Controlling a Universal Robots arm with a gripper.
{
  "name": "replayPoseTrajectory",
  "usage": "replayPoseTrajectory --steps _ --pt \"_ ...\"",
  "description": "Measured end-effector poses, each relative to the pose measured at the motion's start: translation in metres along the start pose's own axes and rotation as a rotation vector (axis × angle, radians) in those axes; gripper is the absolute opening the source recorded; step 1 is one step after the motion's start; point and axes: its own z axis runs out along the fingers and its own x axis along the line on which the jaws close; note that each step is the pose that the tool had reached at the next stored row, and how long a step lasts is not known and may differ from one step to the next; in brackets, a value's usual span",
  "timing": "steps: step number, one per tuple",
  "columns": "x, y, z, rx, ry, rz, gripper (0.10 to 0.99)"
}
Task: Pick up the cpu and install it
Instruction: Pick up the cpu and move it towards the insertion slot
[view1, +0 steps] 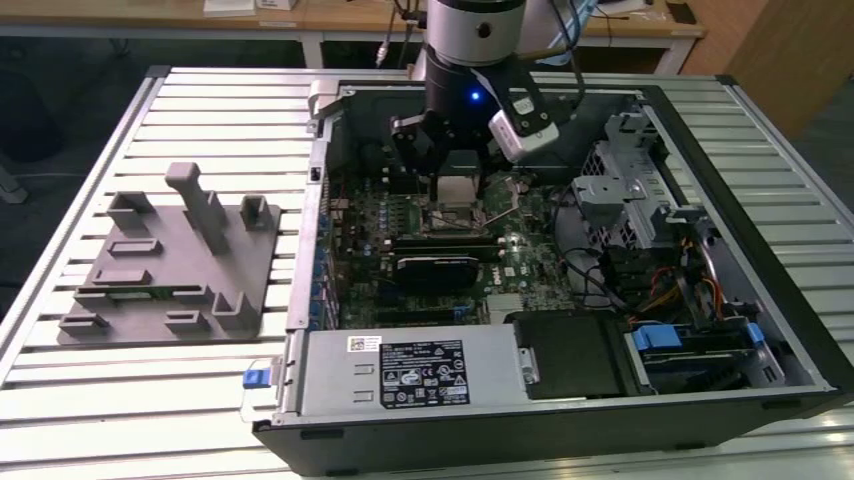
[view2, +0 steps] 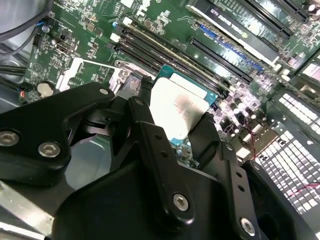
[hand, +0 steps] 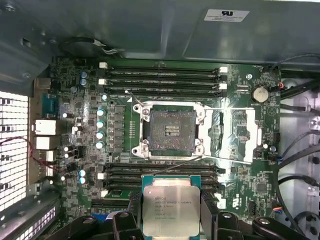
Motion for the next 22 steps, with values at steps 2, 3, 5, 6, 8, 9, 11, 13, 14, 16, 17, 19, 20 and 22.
replayPoseTrajectory --steps 2,3,5,6,8,9,11,13,14,16,17,19,20,22 --pt "-0.0002 0.0009 0.0026 0.001 0.0000 0.000 0.545" --pt "-0.0003 0.0012 0.0039 0.002 0.0000 0.000 0.545" --pt "-0.0004 0.0018 0.0063 0.003 0.0000 0.000 0.545" --pt "-0.0005 0.0021 0.0074 0.004 0.0000 0.000 0.545" --pt "-0.0006 0.0028 0.0098 0.006 0.0000 0.000 0.545" --pt "-0.0007 0.0032 0.0111 0.007 0.0000 0.000 0.545" --pt "-0.0007 0.0039 0.0136 0.009 0.0000 0.000 0.545" --pt "-0.0009 0.0046 0.0163 0.011 0.0001 0.000 0.545" --pt "-0.0009 0.0049 0.0176 0.011 0.0001 0.000 0.545" --pt "-0.0010 0.0061 0.0204 0.013 0.0001 0.000 0.545" --pt "-0.0011 0.0067 0.0219 0.014 0.0001 0.000 0.545" --pt "-0.0014 0.0083 0.0250 0.015 0.0002 0.000 0.545" --pt "-0.0017 0.0092 0.0264 0.015 0.0002 0.000 0.545" --pt "-0.0026 0.0109 0.0287 0.015 0.0001 0.000 0.545"
